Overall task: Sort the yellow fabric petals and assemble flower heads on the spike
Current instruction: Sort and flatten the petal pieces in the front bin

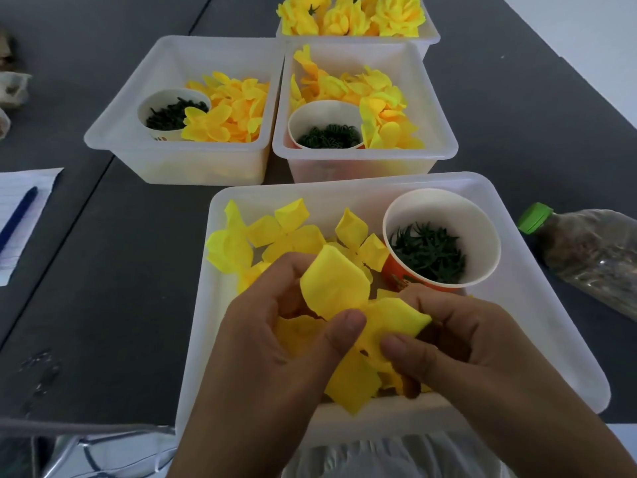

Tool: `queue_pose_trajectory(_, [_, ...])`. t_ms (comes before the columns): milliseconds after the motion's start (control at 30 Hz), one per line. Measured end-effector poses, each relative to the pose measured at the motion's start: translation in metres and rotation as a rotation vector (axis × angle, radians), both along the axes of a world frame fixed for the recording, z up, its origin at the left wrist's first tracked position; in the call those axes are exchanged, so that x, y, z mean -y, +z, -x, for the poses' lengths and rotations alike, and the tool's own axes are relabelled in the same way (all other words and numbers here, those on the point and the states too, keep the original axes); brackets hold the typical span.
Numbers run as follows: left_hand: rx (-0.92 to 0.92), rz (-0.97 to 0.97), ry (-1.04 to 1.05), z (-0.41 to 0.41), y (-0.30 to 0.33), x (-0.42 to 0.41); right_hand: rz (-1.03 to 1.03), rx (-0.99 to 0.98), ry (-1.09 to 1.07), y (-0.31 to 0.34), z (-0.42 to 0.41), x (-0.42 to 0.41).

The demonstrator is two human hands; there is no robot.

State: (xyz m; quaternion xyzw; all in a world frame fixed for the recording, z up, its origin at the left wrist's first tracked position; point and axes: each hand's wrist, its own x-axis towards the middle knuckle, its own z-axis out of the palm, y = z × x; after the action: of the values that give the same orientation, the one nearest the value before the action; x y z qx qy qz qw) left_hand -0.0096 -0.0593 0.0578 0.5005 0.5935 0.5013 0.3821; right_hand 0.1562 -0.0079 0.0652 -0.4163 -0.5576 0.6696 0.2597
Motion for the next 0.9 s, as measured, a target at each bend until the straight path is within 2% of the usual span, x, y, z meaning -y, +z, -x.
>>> queue_pose_trajectory(333, [0.057, 0.099, 0.019, -0.01, 0.002, -0.001, -0.157, 0.086, -0.019, -0.001, -0.004, 0.001])
queue_pose_trajectory(500, [0.097, 0.085, 0.004, -0.011, 0.003, 0.001, -0.191, 0.105, -0.06, 0.002, -0.005, 0.004])
queue_pose_trajectory(567, [0.001, 0.057, 0.052, -0.011, 0.001, 0.002, -0.189, 0.094, -0.069, 0.003, -0.003, 0.004])
queue_pose_trajectory(667, [-0.378, -0.113, 0.139, -0.012, 0.003, 0.003, -0.188, 0.07, -0.088, 0.002, -0.002, 0.003])
queue_pose_trajectory(733, [-0.514, -0.179, 0.135, -0.013, 0.006, 0.004, -0.164, 0.05, -0.097, 0.001, 0.0, 0.002])
queue_pose_trajectory(900, [-0.337, -0.071, -0.005, -0.012, 0.008, 0.002, -0.16, -0.001, -0.078, -0.001, 0.004, 0.003])
